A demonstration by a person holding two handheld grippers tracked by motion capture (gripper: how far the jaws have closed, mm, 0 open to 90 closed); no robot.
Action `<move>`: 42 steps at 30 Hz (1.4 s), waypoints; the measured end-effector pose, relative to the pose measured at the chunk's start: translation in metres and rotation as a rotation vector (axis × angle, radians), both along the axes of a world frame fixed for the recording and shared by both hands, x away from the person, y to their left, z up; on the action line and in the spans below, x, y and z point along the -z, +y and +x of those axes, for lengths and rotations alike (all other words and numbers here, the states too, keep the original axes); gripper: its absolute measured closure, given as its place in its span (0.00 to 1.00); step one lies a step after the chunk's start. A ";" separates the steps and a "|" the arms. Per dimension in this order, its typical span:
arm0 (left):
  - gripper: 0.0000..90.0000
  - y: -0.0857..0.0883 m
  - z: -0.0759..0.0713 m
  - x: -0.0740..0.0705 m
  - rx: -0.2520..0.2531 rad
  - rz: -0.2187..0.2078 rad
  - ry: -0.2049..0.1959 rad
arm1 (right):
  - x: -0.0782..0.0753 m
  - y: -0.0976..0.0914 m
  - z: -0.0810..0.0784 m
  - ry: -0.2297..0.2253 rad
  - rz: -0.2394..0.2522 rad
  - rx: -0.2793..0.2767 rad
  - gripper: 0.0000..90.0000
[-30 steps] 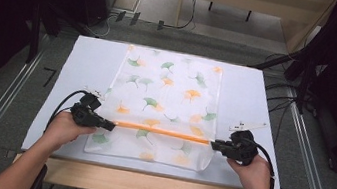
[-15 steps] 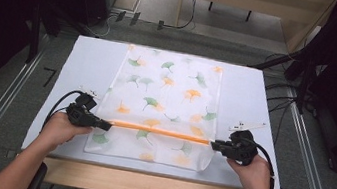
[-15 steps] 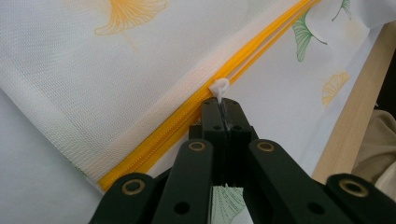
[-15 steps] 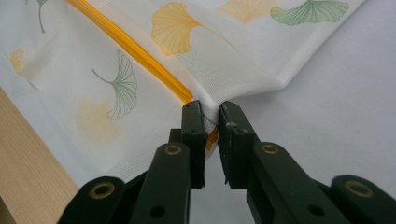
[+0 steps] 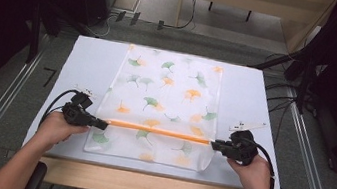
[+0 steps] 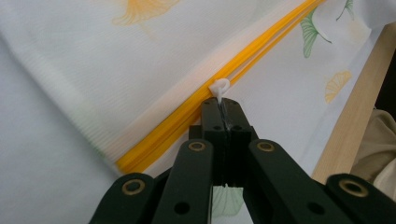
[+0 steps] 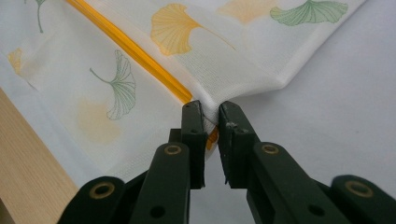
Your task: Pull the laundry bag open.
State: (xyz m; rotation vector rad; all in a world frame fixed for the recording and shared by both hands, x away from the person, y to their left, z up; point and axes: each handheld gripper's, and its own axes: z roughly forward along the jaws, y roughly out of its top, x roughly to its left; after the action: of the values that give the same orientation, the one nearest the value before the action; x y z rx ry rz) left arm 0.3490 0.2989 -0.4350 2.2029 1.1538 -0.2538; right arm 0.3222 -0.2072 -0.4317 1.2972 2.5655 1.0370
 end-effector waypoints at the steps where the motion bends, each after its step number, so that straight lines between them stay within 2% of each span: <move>1: 1.00 0.003 -0.001 0.000 -0.005 -0.001 0.001 | 0.000 0.000 0.000 -0.003 0.000 -0.001 0.92; 7: 1.00 0.018 -0.006 0.002 -0.034 0.010 0.006 | 0.000 0.000 0.000 -0.002 -0.006 0.000 0.92; 22: 1.00 0.023 -0.006 0.002 -0.034 0.001 0.008 | 0.000 0.000 0.000 0.003 -0.006 0.001 0.92; 28: 1.00 0.046 -0.010 0.001 -0.089 -0.025 0.008 | 0.003 -0.004 0.003 0.013 0.000 0.013 0.92; 29: 1.00 0.048 -0.011 0.001 -0.094 -0.011 0.009 | 0.003 -0.004 0.003 0.017 0.004 0.013 0.92; 30: 1.00 0.049 -0.012 0.002 -0.100 0.009 0.005 | 0.003 -0.003 0.003 0.008 -0.016 0.017 1.00; 31: 1.00 0.051 -0.012 0.003 -0.113 0.002 0.012 | 0.003 -0.003 0.002 -0.002 -0.043 0.031 1.00; 33: 1.00 0.053 -0.013 0.002 -0.123 -0.018 0.013 | 0.004 -0.007 0.004 0.020 -0.031 0.043 1.00; 36: 1.00 0.051 -0.012 0.003 -0.110 -0.016 0.016 | 0.006 -0.011 0.006 0.030 -0.023 0.056 1.00; 42: 1.00 0.048 -0.012 0.005 -0.095 0.000 0.030 | 0.008 -0.005 0.006 0.027 -0.028 0.039 0.99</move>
State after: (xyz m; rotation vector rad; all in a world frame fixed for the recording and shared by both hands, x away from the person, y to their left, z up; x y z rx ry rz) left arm 0.3373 0.3466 -0.4401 2.1439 1.2704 -0.2474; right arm 0.3279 -0.2121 -0.4393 1.3578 2.5535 0.9799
